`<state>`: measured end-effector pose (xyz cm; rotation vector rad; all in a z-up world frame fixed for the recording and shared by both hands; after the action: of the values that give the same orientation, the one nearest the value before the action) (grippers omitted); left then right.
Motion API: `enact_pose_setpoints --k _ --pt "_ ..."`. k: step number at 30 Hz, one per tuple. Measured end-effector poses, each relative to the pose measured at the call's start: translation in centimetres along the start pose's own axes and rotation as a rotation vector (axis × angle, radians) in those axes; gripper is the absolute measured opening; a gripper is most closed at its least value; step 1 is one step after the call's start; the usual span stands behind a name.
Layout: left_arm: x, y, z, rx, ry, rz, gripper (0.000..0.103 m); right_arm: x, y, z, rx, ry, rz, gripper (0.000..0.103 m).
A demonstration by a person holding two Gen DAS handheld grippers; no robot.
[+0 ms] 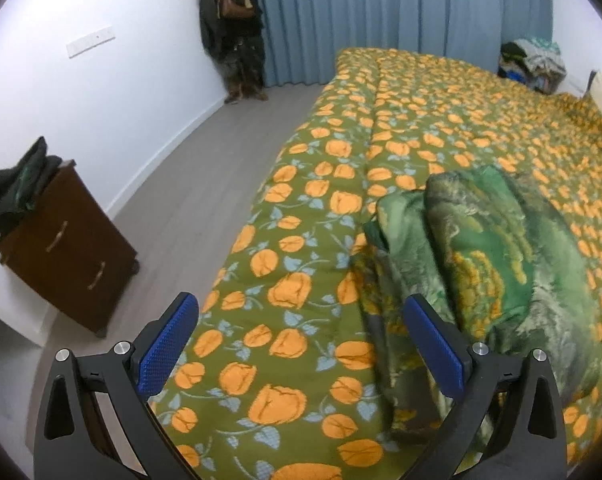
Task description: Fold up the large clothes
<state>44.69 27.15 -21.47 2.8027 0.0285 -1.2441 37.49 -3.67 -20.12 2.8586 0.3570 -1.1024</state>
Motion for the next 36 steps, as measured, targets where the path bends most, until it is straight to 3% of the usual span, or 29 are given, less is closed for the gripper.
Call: enact_pose_setpoints --k 3,5,8,11,12,13,18,23,26,31,36 --pt "0.0 0.2 0.0 0.000 -0.003 0.012 0.103 0.0 0.2 0.1 0.008 -0.001 -0.001 0.073" --pt "0.3 0.6 0.1 -0.025 -0.019 0.087 0.102 0.1 0.4 0.1 0.014 -0.003 -0.003 0.073" --pt "0.7 1.6 0.1 -0.164 -0.078 0.380 0.102 0.1 0.5 0.1 0.014 -0.006 0.000 0.073" --pt "1.2 2.6 -0.1 -0.384 -0.166 0.721 0.102 0.1 0.5 0.1 0.020 -0.006 -0.008 0.073" --pt "1.4 3.1 -0.3 -0.413 -0.188 0.804 0.102 0.2 0.5 0.2 0.022 -0.009 -0.012 0.073" --pt "1.7 3.6 -0.4 -0.406 -0.200 0.836 0.102 0.3 0.6 0.3 0.026 -0.013 -0.017 0.073" --pt "5.1 6.1 0.9 -0.296 -0.300 0.823 0.101 0.8 0.6 0.7 0.063 -0.041 -0.052 0.073" --pt "9.1 5.7 3.2 -0.357 -0.378 0.833 0.102 1.4 1.6 0.9 0.104 -0.066 -0.074 0.073" --pt "10.3 6.1 4.4 -0.418 -0.402 0.892 0.103 2.5 2.5 1.1 0.165 -0.110 -0.107 0.073" --pt "10.5 6.3 4.2 -0.439 -0.367 0.968 0.103 6.4 4.0 1.7 0.310 -0.193 -0.233 0.073" --pt "11.3 6.4 4.8 -0.453 -0.384 1.022 0.103 10.7 3.2 3.0 0.434 -0.306 -0.390 0.073"
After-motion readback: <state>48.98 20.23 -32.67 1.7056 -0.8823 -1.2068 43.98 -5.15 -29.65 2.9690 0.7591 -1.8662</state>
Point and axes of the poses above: each gripper's, at about its wrist camera, not at the fingertips, and x roughly the way its jaws point, y to its right, z to its underside, the point moved 10 cm from there along x, roughly the way its jaws point, and after that the axes turned 12 degrees about z, right-handed, at the moved point
